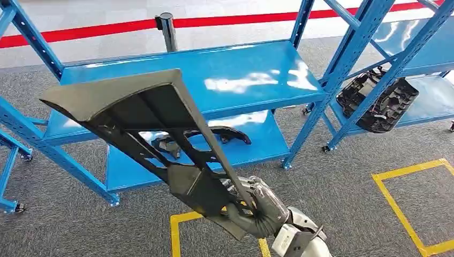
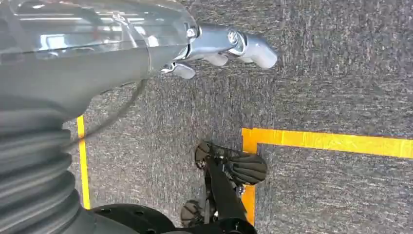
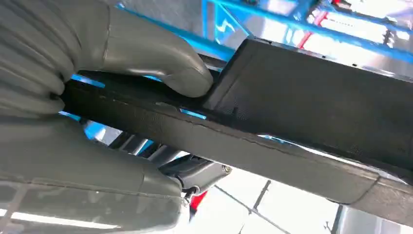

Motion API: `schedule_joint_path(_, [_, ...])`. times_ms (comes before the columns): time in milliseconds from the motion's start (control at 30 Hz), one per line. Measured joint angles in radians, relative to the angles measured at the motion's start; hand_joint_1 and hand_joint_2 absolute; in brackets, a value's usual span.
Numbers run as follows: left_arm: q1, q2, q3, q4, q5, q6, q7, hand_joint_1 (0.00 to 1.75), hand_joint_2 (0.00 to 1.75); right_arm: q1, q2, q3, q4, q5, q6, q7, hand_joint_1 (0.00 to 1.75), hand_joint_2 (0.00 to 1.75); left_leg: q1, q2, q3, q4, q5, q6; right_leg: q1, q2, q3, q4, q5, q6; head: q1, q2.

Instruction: Take the parts from the cabinet and place them on the table.

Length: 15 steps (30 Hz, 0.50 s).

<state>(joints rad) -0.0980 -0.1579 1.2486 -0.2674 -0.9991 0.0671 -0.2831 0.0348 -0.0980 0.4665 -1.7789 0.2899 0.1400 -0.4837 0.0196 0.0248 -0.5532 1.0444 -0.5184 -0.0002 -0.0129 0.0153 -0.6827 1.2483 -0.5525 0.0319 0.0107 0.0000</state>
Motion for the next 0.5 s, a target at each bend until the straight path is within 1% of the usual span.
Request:
schedule_joint_path(33, [-0.001,0.0,0.0,0.0,0.0,0.0,-0.004,0.0,1.75,0.004,0.0,-0.006,-0.015,0.0,-0.003,-0.004,1.75,1.75,0.0,0.004,0.002,0.0,-0.001,0.0,0.001,-0.007,0.044,-0.091,0.044,-0.003,0.0,0.0])
schedule_joint_path(67, [-0.002,0.0,0.0,-0.002,0.0,0.0,-0.006,0.0,1.75,0.007,0.0,-0.014,-0.032,-0.002,-0.005,-0.01,1.75,1.75,-0.001,0.007,0.003,0.0,-0.002,-0.003,0.003,-0.027,0.086,-0.176,0.078,-0.008,0.0,0.0])
schedule_joint_path(100, [-0.001,0.001,0.0,-0.003,0.001,0.0,-0.007,0.0,1.75,0.008,0.0,-0.02,-0.047,-0.002,-0.006,-0.016,1.75,1.75,-0.007,0.013,0.001,0.001,-0.004,-0.006,0.011,-0.039,0.098,-0.201,0.061,-0.008,0.0,0.0])
schedule_joint_path(133, [-0.001,0.002,0.0,-0.004,0.001,0.0,-0.006,0.0,1.75,0.012,0.002,-0.025,-0.061,-0.002,-0.008,-0.021,1.75,1.75,-0.009,0.014,-0.004,0.002,-0.004,-0.01,0.013,-0.036,0.098,-0.214,0.06,-0.012,0.0,0.0])
schedule_joint_path(167, [-0.001,0.003,0.0,-0.004,0.002,0.0,-0.006,0.0,1.75,0.026,0.002,-0.034,-0.075,-0.002,-0.013,-0.023,1.75,1.75,-0.01,0.018,-0.003,-0.001,-0.002,-0.014,0.014,-0.031,0.094,-0.213,0.06,-0.013,0.0,0.0])
schedule_joint_path(200, [-0.002,0.002,0.0,-0.004,0.003,0.002,-0.006,0.0,1.75,0.038,0.002,-0.042,-0.086,-0.001,-0.015,-0.025,1.75,1.75,-0.009,0.021,0.0,-0.006,0.0,-0.019,0.015,-0.029,0.093,-0.212,0.059,-0.016,0.0,0.0])
schedule_joint_path(233, [-0.003,0.003,0.0,-0.004,0.005,0.003,-0.004,0.0,1.75,0.044,0.002,-0.049,-0.097,-0.001,-0.016,-0.028,1.75,1.75,-0.01,0.023,0.003,-0.006,-0.001,-0.027,0.009,-0.024,0.095,-0.218,0.063,-0.023,0.0,0.0])
schedule_joint_path(267, [-0.004,0.004,0.0,-0.005,0.008,0.005,-0.003,0.0,1.75,0.048,0.002,-0.052,-0.106,0.0,-0.016,-0.03,1.75,1.75,-0.005,0.006,0.002,0.004,-0.015,-0.032,0.005,-0.022,0.099,-0.223,0.066,-0.027,0.0,0.0])
schedule_joint_path(300, [-0.004,0.004,0.001,-0.005,0.01,0.006,-0.003,0.0,1.75,0.048,0.003,-0.056,-0.112,0.0,-0.016,-0.031,1.75,1.75,-0.006,-0.008,-0.012,0.039,-0.042,-0.032,0.004,-0.02,0.1,-0.223,0.065,-0.034,0.0,0.0])
schedule_joint_path(333, [-0.004,0.004,0.002,-0.005,0.013,0.007,-0.003,0.0,1.75,0.049,0.003,-0.059,-0.116,0.002,-0.016,-0.032,1.75,1.75,-0.007,-0.016,-0.041,0.107,-0.081,-0.032,0.004,-0.018,0.1,-0.223,0.065,-0.04,-0.001,0.0])
schedule_joint_path(367, [-0.003,0.004,0.004,-0.005,0.016,0.007,-0.002,0.0,1.75,0.052,0.004,-0.06,-0.117,0.003,-0.015,-0.034,1.75,1.75,-0.006,-0.02,-0.077,0.189,-0.12,-0.033,0.004,-0.014,0.1,-0.223,0.065,-0.041,-0.001,0.0])
schedule_joint_path(400, [-0.001,0.003,0.005,-0.004,0.018,0.007,-0.002,0.0,1.75,0.056,0.004,-0.061,-0.117,0.007,-0.013,-0.034,1.75,1.75,-0.006,-0.02,-0.113,0.268,-0.148,-0.033,0.006,-0.009,0.1,-0.222,0.065,-0.043,-0.001,0.0])
schedule_joint_path(433, [0.0,0.003,0.005,-0.004,0.018,0.007,-0.001,0.0,1.75,0.061,0.004,-0.062,-0.117,0.009,-0.012,-0.034,1.75,1.75,-0.006,-0.021,-0.129,0.307,-0.151,-0.033,0.006,-0.004,0.1,-0.221,0.065,-0.043,-0.001,0.0])
schedule_joint_path(467, [0.001,0.003,0.005,-0.004,0.018,0.008,0.0,0.0,1.75,0.064,0.004,-0.063,-0.117,0.009,-0.009,-0.034,1.75,1.75,-0.006,-0.021,-0.123,0.291,-0.13,-0.034,0.006,0.003,0.101,-0.221,0.065,-0.043,-0.001,0.0])
schedule_joint_path(500, [0.001,0.003,0.005,-0.004,0.018,0.009,0.001,0.0,1.75,0.066,0.004,-0.064,-0.118,0.01,-0.005,-0.034,1.75,1.75,-0.005,-0.021,-0.098,0.235,-0.092,-0.034,0.005,0.01,0.101,-0.219,0.065,-0.042,-0.001,0.0])
